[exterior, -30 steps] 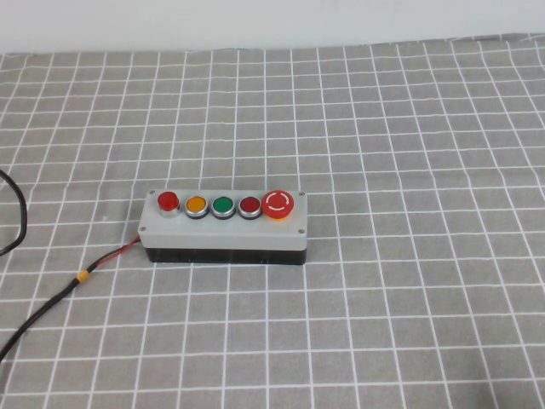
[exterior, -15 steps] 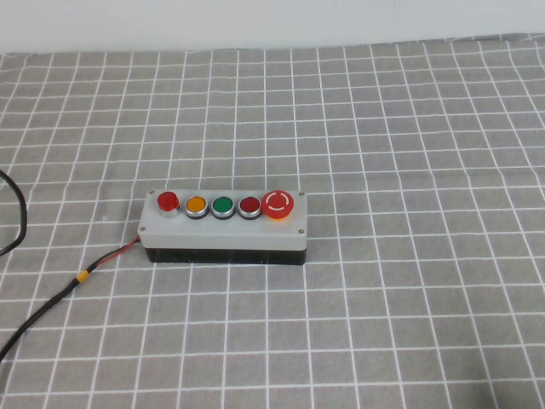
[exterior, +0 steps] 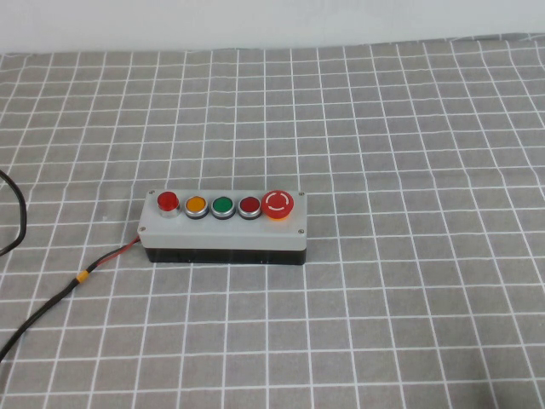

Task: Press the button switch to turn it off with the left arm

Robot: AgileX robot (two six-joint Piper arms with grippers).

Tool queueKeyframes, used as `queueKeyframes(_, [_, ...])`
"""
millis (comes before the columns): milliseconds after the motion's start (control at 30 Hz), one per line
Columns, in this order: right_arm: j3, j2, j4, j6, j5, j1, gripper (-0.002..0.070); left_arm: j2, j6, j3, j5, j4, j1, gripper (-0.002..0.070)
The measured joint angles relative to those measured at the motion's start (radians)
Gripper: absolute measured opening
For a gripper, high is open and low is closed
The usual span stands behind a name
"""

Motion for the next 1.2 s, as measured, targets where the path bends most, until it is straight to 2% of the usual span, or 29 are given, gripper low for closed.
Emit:
queueKeyframes(233, [0.0, 0.0, 0.0, 0.0, 0.0, 0.0, -0.0016, 0.0, 0.015, 0.087, -0.189, 0.036, 0.0, -0.0003])
queueKeyframes(800, [0.0, 0.0, 0.0, 0.0, 0.0, 0.0, -0.0016, -0.014, 0.064, 0.636, -0.896, -0.006, 0.002, -0.0003])
queueKeyframes(867, [0.0, 0.0, 0.0, 0.0, 0.0, 0.0, -0.0016, -0.032, 0.071, 0.66, -0.917, -0.007, 0.027, -0.0003])
queueKeyframes(1067, [0.0, 0.0, 0.0, 0.0, 0.0, 0.0, -0.0016, -0.053, 0.074, 0.662, -0.91, -0.009, 0.178, -0.0003])
queueKeyframes(1200, [0.0, 0.0, 0.0, 0.0, 0.0, 0.0, -0.0016, -0.12, 0.074, 0.672, -0.803, -0.009, 0.199, -0.0003])
